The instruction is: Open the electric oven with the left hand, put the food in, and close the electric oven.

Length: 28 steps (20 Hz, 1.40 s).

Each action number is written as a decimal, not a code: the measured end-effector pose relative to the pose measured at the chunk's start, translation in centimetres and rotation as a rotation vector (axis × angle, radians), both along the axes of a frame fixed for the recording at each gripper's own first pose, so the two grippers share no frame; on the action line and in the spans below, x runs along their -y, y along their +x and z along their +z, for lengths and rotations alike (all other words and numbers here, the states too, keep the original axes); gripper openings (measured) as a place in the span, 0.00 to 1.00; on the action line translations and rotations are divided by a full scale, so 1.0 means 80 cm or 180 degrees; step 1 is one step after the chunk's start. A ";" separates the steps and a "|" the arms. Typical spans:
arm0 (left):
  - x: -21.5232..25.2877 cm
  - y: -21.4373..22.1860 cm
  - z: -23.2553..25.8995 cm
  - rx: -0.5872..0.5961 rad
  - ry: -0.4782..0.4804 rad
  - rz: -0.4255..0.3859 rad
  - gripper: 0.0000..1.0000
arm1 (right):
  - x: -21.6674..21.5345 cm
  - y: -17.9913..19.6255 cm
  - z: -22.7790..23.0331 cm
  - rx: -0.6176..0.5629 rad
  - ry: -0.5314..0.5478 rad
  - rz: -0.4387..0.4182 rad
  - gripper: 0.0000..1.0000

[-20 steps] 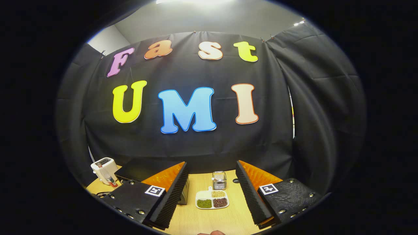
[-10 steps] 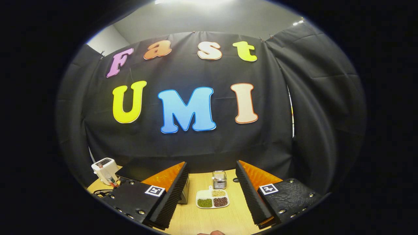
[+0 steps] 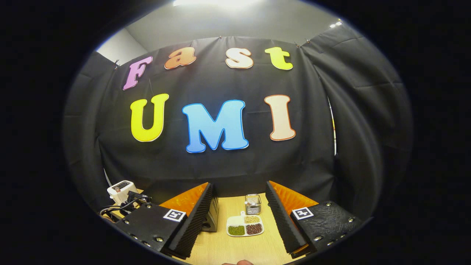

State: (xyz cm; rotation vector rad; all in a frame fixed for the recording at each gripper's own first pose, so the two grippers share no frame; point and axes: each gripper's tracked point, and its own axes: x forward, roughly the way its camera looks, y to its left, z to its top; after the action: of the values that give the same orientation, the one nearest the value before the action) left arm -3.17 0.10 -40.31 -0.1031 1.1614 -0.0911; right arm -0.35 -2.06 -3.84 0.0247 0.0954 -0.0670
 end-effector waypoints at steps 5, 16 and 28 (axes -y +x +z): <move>-0.006 0.010 0.020 0.0187 0.0111 -0.0024 0.98 | -0.003 0.007 0.001 -0.0037 0.0024 0.0032 0.90; -0.020 0.044 0.059 0.0612 0.0169 0.0167 0.98 | 0.003 0.012 -0.014 -0.0129 0.0074 0.0055 0.90; -0.009 0.058 0.406 0.3078 0.0253 0.0560 0.92 | -0.014 0.023 0.043 0.0053 0.0021 0.0273 0.90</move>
State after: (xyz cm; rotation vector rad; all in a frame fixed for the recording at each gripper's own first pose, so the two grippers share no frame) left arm 1.45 0.85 -7.87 -0.0748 0.1873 0.0617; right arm 1.53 -0.95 -0.37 0.0277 0.0799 0.0191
